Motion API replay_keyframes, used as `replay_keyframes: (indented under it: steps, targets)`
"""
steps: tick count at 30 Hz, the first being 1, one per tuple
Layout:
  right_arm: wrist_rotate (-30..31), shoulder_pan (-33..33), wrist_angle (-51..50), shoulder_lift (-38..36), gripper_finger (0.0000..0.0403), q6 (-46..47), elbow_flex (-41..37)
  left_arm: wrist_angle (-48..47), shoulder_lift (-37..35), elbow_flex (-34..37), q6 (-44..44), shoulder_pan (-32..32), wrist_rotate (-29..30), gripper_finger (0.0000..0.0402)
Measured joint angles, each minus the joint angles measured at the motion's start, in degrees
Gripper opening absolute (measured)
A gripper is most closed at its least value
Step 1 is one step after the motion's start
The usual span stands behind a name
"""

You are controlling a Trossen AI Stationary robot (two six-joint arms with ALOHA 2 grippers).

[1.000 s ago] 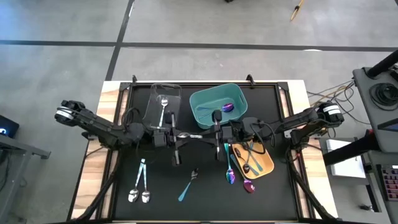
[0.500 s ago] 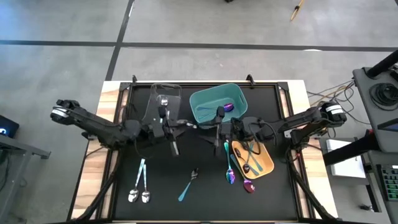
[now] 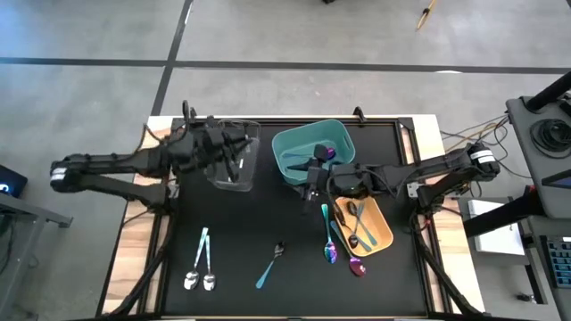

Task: Sort silverware by color (type)
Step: Put the patterned blue spoon into the transparent bin

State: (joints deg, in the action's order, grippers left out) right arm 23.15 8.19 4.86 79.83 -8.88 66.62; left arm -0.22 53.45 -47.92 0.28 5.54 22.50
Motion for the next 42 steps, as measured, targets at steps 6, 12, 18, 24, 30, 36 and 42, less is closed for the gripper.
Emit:
replay_keyframes:
  steps: [6, 12, 18, 24, 30, 36, 42]
  targets:
    - [-0.2, 0.0, -5.0, -0.2, 0.0191, -2.1, 1.5, -8.4, -0.3, 0.0, -7.0, 14.5, -11.3, 0.0012]
    - [-1.1, 0.0, -5.1, -2.3, 0.0191, -3.6, -0.6, -10.3, 2.6, 0.0, -9.5, 24.3, -25.6, 0.0012]
    - [-1.1, 0.0, -5.1, -5.8, 0.0191, -4.2, -4.4, -13.4, 5.5, 0.0, -12.4, 31.7, -38.4, 0.0012]
    - [-1.1, 0.0, -5.0, -8.5, 0.0191, -6.5, -7.4, -21.3, 8.1, 0.0, -13.5, 36.2, -41.0, 0.0012]
    - [-1.1, 0.0, -5.0, -10.5, 0.0191, -9.1, -10.6, -25.8, 10.1, 0.0, -13.8, 36.6, -41.0, 0.0012]
    - [-1.1, 0.0, -5.2, -11.5, 0.0191, -10.4, -12.6, -27.2, 12.3, 0.0, -14.4, 36.6, -34.2, 0.0012]
    - [-1.1, 0.0, -5.0, -12.0, 0.0191, -11.5, -12.6, -27.2, 17.1, 0.0, -17.2, 36.6, -32.9, 0.0016]
